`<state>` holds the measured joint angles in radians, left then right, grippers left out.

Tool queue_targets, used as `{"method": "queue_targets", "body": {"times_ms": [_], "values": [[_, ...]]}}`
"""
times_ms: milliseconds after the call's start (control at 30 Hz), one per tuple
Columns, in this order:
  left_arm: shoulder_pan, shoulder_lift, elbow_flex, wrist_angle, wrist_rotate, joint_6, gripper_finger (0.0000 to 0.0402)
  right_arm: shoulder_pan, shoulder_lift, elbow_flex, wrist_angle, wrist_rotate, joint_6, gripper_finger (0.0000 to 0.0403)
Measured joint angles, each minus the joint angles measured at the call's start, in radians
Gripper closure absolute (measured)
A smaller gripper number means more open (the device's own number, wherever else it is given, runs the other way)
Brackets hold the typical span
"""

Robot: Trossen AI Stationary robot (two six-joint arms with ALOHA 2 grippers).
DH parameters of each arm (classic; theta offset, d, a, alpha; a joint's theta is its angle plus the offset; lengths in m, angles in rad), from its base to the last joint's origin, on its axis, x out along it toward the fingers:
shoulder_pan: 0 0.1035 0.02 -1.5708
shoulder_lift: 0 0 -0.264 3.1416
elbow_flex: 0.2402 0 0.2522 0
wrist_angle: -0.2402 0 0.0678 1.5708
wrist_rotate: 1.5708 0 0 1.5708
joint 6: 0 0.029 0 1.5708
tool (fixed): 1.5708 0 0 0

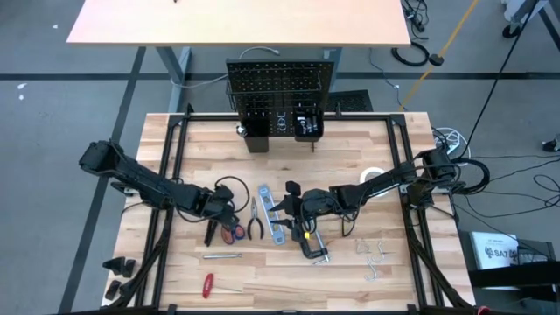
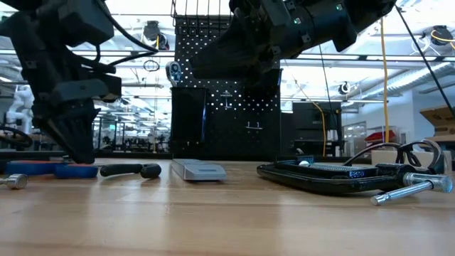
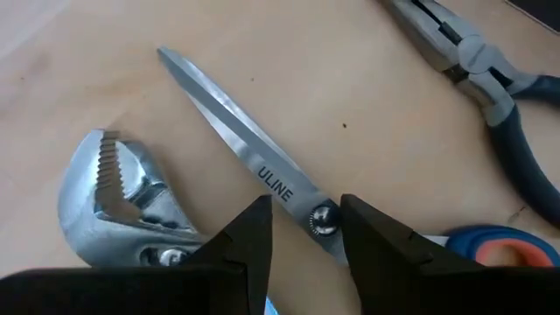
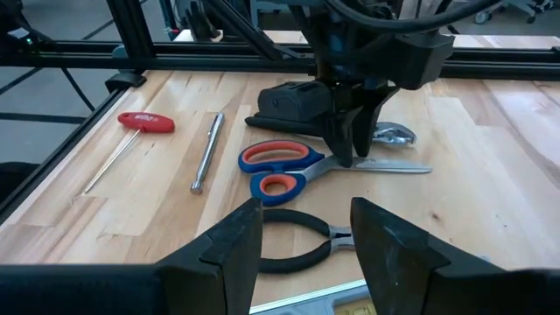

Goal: Hang tools onto peg board
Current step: Put the blue scissors into the left black bin on the peg board

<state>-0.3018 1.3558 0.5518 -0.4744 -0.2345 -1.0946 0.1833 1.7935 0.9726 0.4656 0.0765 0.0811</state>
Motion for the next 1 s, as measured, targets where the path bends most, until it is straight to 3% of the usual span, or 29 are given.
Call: {"method": "queue_targets", "body": {"times_ms": [300,800,1000], "values": [[0.072,0.120,0.008,0.104,0.031,0.069,0.0270,0.000,0.000,0.000,0.000,0.000,-0.014,0.0236],[0.078,0.139,0.010,0.087,0.041,0.153,0.0271,0.000,0.000,0.000,0.000,0.000,-0.018,0.0236],[0.077,0.140,0.010,0.075,0.006,0.135,0.0315,0.000,0.000,0.000,0.000,0.000,-0.018,0.0236]]}}
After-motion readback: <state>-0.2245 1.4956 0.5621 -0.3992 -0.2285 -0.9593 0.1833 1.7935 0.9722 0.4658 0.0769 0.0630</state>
